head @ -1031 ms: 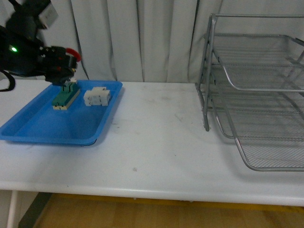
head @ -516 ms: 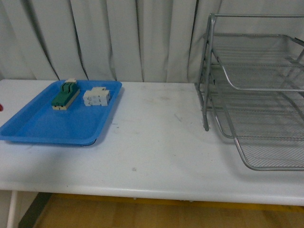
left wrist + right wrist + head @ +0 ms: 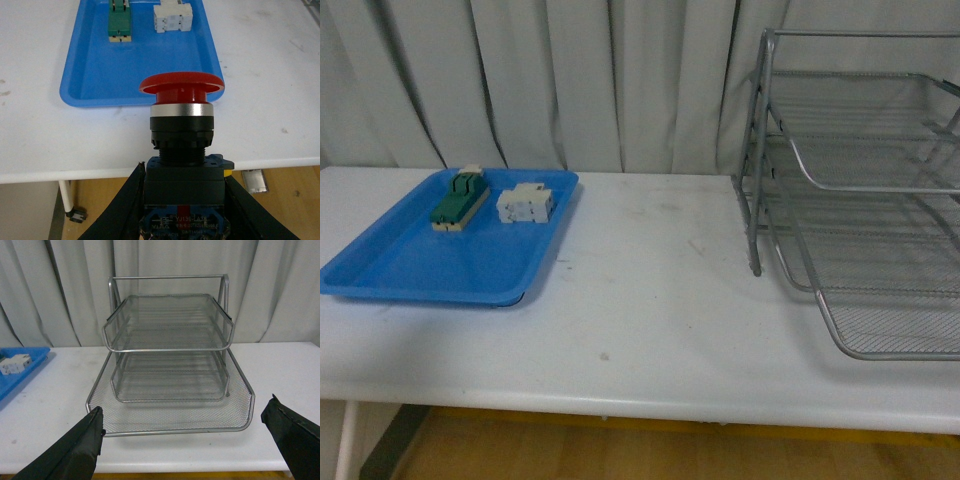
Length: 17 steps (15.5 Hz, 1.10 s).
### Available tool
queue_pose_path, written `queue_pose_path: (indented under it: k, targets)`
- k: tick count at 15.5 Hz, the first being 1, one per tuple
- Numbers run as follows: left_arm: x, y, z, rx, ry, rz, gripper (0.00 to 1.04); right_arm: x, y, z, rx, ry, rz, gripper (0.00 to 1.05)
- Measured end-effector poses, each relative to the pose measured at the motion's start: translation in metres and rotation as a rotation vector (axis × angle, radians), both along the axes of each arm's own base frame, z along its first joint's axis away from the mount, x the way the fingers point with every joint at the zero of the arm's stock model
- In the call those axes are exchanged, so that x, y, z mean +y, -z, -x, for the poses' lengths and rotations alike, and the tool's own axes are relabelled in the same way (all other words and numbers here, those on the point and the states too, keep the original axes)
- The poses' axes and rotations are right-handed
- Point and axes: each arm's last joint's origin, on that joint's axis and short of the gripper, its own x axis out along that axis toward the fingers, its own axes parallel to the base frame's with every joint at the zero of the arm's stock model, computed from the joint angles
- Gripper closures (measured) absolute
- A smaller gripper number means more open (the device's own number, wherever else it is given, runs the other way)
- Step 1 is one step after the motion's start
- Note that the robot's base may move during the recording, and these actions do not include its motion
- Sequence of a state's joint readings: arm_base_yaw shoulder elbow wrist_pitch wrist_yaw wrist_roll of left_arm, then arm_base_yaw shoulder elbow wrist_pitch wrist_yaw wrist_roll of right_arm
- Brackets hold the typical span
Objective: Place button on rack with both arms
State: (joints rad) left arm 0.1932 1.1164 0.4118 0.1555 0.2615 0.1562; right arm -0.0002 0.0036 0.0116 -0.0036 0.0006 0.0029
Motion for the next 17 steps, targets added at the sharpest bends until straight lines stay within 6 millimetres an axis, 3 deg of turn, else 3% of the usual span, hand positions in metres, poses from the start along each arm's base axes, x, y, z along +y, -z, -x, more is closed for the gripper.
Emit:
queue_pose_path:
  k: [9,14,17]
  targets:
    - [-0.001,0.007,0.01,0.021,-0.004,0.01,0.69,0.0,0.0,0.0,0.0,0.0,0.0,0.06]
    - [-0.002,0.008,0.009,0.016,0.007,0.01,0.69,0.0,0.0,0.0,0.001,0.0,0.0,0.06]
    - [-0.013,0.007,0.001,-0.015,0.039,0.018,0.69,0.0,0.0,0.0,0.002,0.002,0.0,0.06]
